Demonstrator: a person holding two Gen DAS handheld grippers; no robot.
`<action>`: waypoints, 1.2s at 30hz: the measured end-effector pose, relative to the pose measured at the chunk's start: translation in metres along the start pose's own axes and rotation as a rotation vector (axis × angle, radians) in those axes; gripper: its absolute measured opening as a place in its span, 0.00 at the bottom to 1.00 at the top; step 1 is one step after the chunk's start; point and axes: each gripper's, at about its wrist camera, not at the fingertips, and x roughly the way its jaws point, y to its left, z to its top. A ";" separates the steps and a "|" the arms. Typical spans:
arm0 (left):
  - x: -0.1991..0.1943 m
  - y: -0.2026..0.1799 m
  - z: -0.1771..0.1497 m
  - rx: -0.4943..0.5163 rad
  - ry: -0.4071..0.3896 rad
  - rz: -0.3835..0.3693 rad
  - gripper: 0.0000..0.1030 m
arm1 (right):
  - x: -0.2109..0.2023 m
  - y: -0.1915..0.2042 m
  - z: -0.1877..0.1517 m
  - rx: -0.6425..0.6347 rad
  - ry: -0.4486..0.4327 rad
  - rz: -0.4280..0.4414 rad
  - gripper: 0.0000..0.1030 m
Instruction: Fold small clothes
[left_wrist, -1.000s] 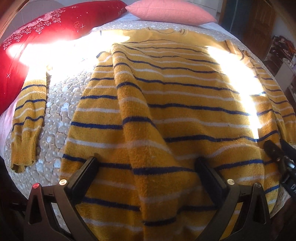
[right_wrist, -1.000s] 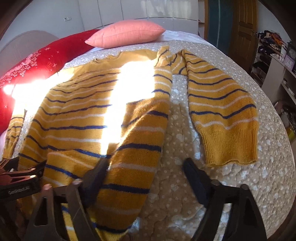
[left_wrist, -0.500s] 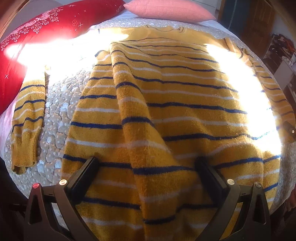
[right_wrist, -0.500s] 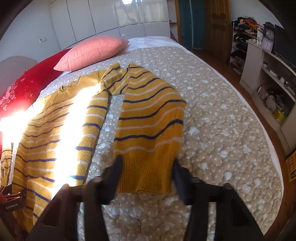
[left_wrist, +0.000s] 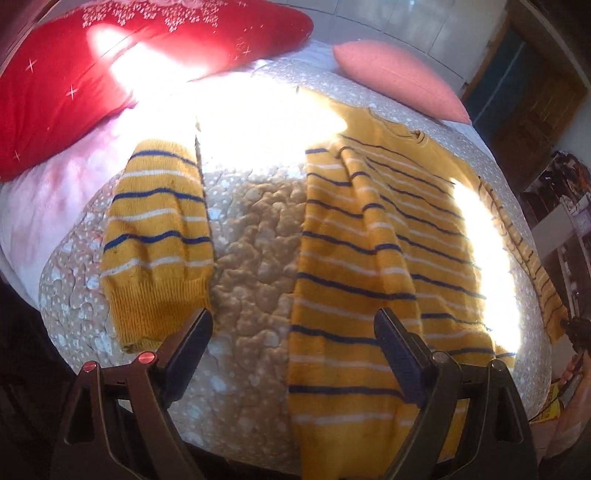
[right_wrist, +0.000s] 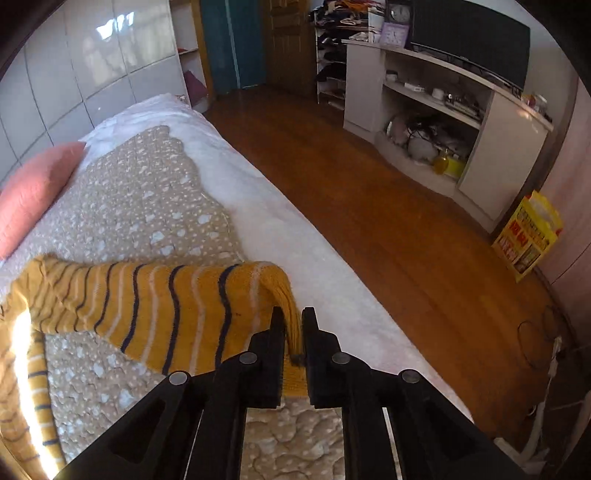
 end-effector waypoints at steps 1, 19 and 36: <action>0.006 0.005 -0.002 -0.004 0.023 -0.016 0.86 | -0.009 0.001 -0.007 0.005 -0.007 0.037 0.18; 0.019 -0.019 -0.045 0.087 0.053 -0.162 0.80 | -0.081 0.148 -0.237 -0.380 0.328 0.856 0.45; -0.026 0.026 -0.082 -0.052 0.055 -0.024 0.05 | -0.099 0.106 -0.246 -0.296 0.353 0.849 0.09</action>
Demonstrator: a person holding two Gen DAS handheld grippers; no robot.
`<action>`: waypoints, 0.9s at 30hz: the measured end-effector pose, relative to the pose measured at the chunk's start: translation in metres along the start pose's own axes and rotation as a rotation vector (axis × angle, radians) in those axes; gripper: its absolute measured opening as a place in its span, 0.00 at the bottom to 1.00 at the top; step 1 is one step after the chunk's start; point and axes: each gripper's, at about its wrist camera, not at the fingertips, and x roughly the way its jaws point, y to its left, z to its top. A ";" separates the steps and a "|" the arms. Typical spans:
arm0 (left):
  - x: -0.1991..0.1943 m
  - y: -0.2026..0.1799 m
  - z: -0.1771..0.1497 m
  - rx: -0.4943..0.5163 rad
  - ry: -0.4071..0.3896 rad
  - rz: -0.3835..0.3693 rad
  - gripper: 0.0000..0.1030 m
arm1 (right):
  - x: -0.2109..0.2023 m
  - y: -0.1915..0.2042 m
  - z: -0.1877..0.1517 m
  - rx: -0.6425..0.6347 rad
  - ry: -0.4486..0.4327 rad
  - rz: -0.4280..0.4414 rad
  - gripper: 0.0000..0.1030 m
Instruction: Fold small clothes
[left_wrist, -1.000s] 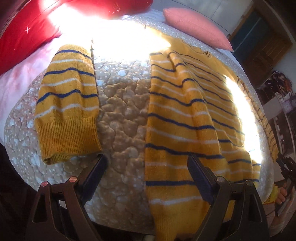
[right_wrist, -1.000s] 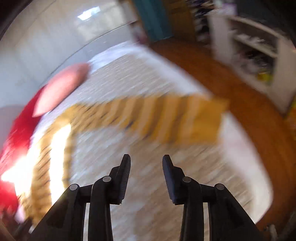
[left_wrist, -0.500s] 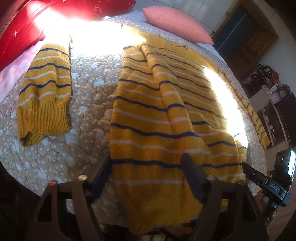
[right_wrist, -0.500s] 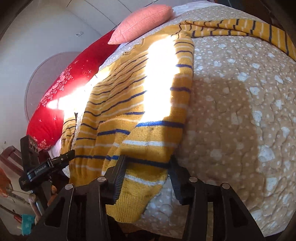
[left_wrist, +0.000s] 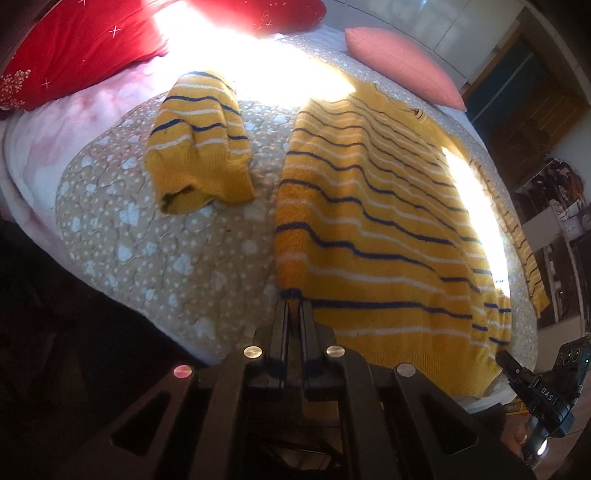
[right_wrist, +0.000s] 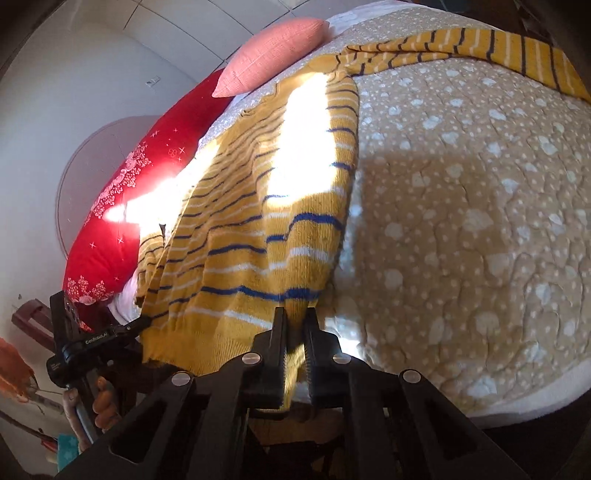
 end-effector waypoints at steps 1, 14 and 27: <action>0.000 0.003 -0.003 0.005 0.001 0.012 0.05 | 0.001 -0.003 -0.004 -0.007 0.010 -0.012 0.09; -0.055 -0.013 0.017 0.035 -0.205 -0.028 0.57 | -0.073 -0.102 0.104 0.150 -0.284 -0.395 0.22; -0.007 -0.062 0.027 0.108 -0.069 -0.020 0.58 | -0.090 -0.202 0.230 0.428 -0.335 -0.366 0.01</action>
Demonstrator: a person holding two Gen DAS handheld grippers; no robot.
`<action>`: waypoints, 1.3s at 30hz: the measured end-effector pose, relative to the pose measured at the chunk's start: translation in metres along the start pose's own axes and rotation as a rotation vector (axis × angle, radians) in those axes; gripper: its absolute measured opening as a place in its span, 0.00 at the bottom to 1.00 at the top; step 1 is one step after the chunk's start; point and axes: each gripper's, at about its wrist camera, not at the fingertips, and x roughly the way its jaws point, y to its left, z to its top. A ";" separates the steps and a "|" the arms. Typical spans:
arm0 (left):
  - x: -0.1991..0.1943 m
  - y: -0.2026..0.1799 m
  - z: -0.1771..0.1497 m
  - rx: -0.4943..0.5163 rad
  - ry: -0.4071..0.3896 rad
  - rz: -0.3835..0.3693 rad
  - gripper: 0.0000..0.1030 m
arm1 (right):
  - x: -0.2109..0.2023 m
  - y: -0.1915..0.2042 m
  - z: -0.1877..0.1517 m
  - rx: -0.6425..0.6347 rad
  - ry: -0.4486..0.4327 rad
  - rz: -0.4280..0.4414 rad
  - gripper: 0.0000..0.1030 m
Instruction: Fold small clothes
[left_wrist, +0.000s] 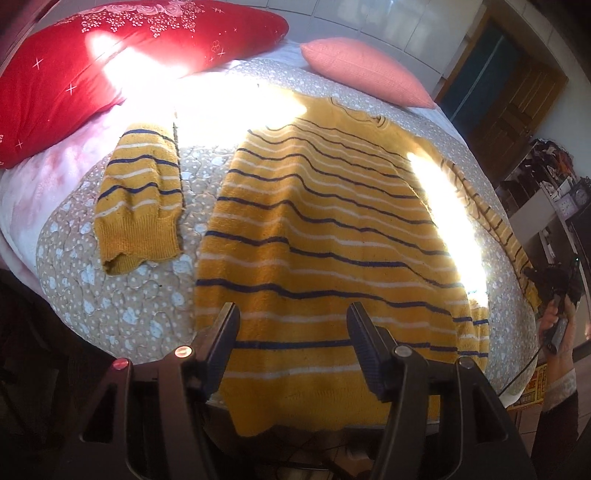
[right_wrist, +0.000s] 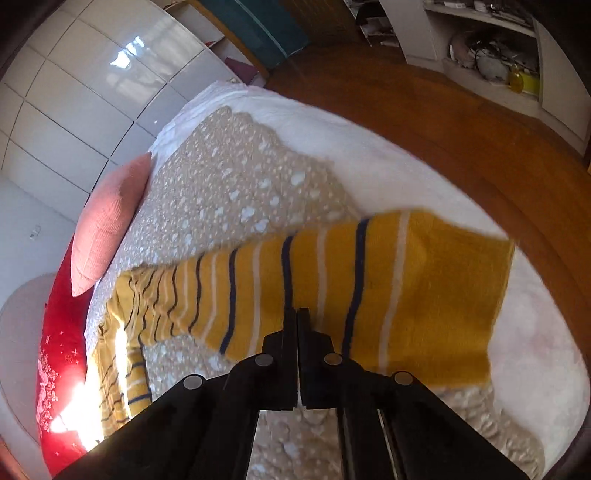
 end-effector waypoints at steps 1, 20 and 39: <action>0.002 -0.003 0.001 0.006 0.004 0.004 0.58 | -0.005 0.001 0.011 0.001 -0.033 -0.003 0.01; 0.036 -0.039 0.011 0.068 0.079 -0.036 0.58 | -0.021 -0.028 -0.056 0.149 0.126 0.315 0.53; 0.037 -0.042 0.007 0.082 0.102 -0.022 0.58 | -0.048 0.002 0.037 0.115 -0.112 0.220 0.07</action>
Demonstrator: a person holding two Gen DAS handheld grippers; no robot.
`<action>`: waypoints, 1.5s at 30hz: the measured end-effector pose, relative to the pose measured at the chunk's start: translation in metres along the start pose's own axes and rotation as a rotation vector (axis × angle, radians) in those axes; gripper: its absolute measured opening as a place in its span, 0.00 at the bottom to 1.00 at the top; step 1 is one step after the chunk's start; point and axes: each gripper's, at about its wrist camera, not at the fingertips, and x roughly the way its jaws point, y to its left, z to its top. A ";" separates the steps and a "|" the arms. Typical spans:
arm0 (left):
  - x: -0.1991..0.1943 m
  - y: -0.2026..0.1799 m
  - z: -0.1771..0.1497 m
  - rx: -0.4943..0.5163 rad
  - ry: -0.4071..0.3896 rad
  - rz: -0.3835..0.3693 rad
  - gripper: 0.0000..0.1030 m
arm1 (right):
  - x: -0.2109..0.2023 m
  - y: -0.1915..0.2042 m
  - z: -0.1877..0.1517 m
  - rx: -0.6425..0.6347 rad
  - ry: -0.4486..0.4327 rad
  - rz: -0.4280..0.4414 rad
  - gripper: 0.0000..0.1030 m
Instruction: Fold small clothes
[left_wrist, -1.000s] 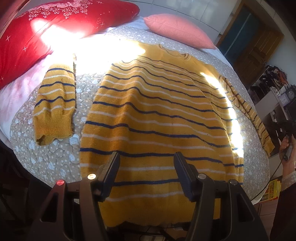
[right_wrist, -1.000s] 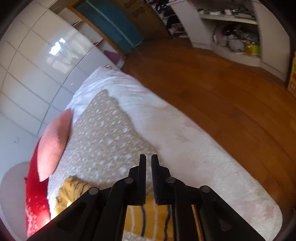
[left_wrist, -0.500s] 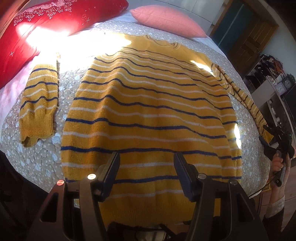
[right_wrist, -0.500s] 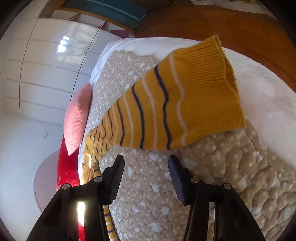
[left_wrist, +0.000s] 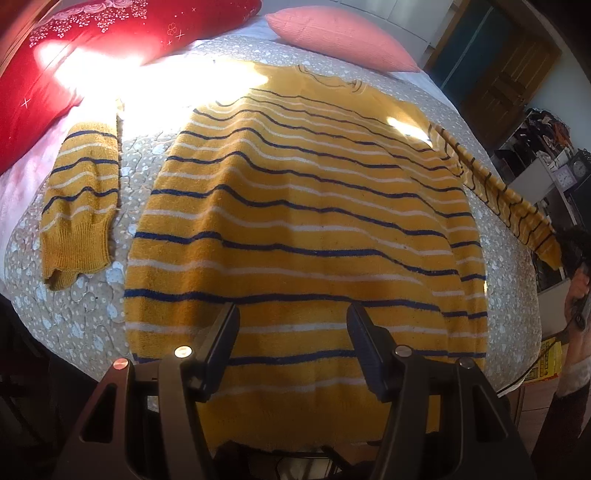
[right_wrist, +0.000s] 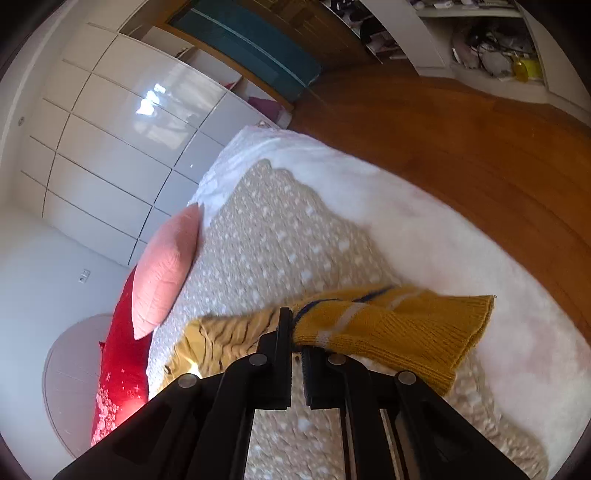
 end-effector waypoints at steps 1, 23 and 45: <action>0.000 -0.003 0.000 0.006 0.000 -0.005 0.58 | 0.005 0.004 0.016 0.003 -0.008 0.000 0.07; -0.012 0.000 -0.006 0.030 -0.038 0.029 0.58 | 0.055 -0.059 -0.015 0.155 0.088 -0.031 0.52; -0.041 0.104 -0.007 -0.189 -0.101 -0.067 0.60 | 0.103 0.212 -0.117 -0.621 0.155 -0.144 0.06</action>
